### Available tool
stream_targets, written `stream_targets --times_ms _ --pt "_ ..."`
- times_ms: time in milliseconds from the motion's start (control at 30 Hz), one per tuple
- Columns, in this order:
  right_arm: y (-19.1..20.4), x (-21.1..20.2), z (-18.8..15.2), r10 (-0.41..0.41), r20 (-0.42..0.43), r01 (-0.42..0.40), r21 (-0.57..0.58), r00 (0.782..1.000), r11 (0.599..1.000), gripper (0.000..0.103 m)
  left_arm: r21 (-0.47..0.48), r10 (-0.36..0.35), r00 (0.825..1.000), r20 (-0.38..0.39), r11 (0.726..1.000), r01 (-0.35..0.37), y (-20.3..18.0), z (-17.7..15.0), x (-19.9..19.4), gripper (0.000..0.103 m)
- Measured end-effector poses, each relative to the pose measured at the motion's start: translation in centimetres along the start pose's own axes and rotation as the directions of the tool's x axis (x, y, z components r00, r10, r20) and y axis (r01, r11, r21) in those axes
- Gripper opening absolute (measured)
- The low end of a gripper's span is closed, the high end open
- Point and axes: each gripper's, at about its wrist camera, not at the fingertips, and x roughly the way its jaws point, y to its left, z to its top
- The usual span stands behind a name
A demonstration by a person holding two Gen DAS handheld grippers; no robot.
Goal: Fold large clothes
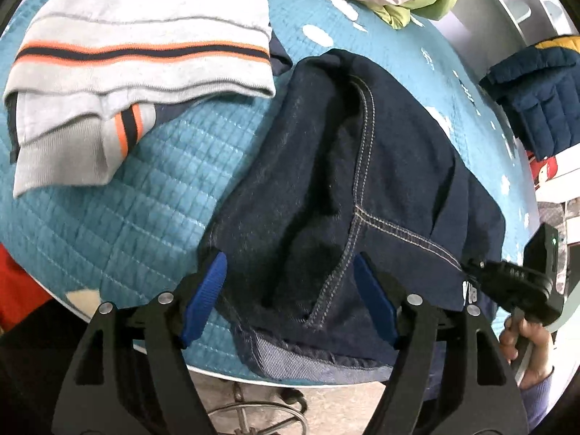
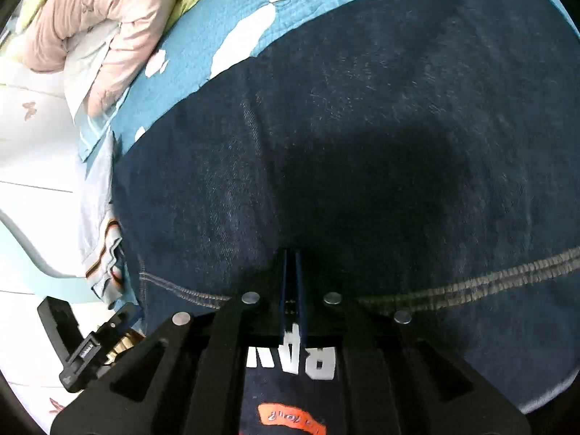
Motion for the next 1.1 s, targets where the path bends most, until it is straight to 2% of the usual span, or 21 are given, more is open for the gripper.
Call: stream_targets --times_ms 33,100,133,167,233,300,467,600,700,867,933,1000,1033,1067,1100 --pt "0.5 -1.2 -1.0 -0.001 0.017 0.001 -0.018 1.000 1.000 0.004 -0.004 0.002 1.000 0.006 1.000 -0.002 0.1 -0.1 -0.2 0.074" --pt "0.9 -1.6 -3.2 0.009 -0.039 -0.010 -0.026 0.999 1.000 0.009 -0.009 0.003 1.000 0.014 1.000 -0.003 0.6 -0.4 -0.6 0.074" --pt "0.5 -1.4 -4.7 0.010 -0.059 -0.012 -0.019 0.998 1.000 0.007 -0.014 0.004 1.000 0.013 1.000 -0.004 0.8 -0.5 -0.7 0.074" --pt "0.2 -0.7 -5.9 -0.029 -0.067 0.026 -0.038 0.997 0.999 0.006 -0.023 0.003 1.000 0.013 1.000 -0.003 1.1 -0.7 -0.8 0.074" --pt "-0.9 0.7 -7.2 -0.035 -0.027 0.034 -0.050 0.999 0.998 0.000 -0.055 -0.014 1.000 0.002 0.998 0.014 1.7 -1.0 -0.6 0.074" --pt "-1.4 0.7 -7.4 -0.007 0.000 0.007 -0.005 1.000 1.000 0.000 -0.077 -0.030 1.000 0.000 0.997 0.030 2.1 -1.0 -0.4 0.074" --pt "-1.0 0.6 -7.5 -0.022 0.014 0.022 -0.025 1.000 0.999 0.000 -0.117 -0.062 0.998 0.001 0.991 0.062 2.8 -0.9 -0.2 0.074" --pt "-1.4 0.4 -7.6 -0.018 0.017 0.018 -0.031 1.000 0.999 0.000 -0.115 -0.018 1.000 0.021 0.993 0.020 2.9 -0.7 -0.7 0.074" --pt "-1.6 0.2 -7.8 -0.015 0.018 0.016 -0.031 1.000 0.999 0.000 -0.145 -0.048 0.999 -0.005 0.988 0.047 3.4 -0.8 -0.3 0.075" --pt "-1.8 0.2 -7.9 -0.002 0.020 0.003 -0.027 1.000 1.000 0.000 -0.080 -0.023 1.000 -0.008 0.997 0.023 2.1 -0.5 0.5 0.077" --pt "-2.0 -0.1 -7.9 0.015 0.028 -0.014 -0.020 0.999 1.000 0.000 -0.067 -0.009 1.000 -0.005 0.998 0.008 1.7 -0.4 0.5 0.070" --pt "-1.7 -0.8 -8.3 0.031 0.050 -0.030 -0.020 0.998 0.999 0.004 -0.039 0.046 0.999 -0.002 0.998 -0.046 1.5 -0.4 0.4 0.038" --pt "-1.4 -1.1 -8.5 0.018 0.062 -0.016 -0.037 0.998 0.999 0.006 -0.030 0.022 1.000 -0.001 0.999 -0.022 1.5 -0.3 0.3 0.024" --pt "-0.6 -1.5 -8.9 -0.003 0.082 0.009 -0.074 0.997 0.997 0.008 -0.024 -0.013 1.000 0.009 1.000 0.013 1.4 -0.2 -0.1 0.015" --pt "0.4 -1.7 -9.3 -0.017 0.104 0.029 -0.118 0.994 0.993 0.016 -0.010 -0.009 1.000 0.013 1.000 0.009 1.1 -0.2 -0.3 0.011"
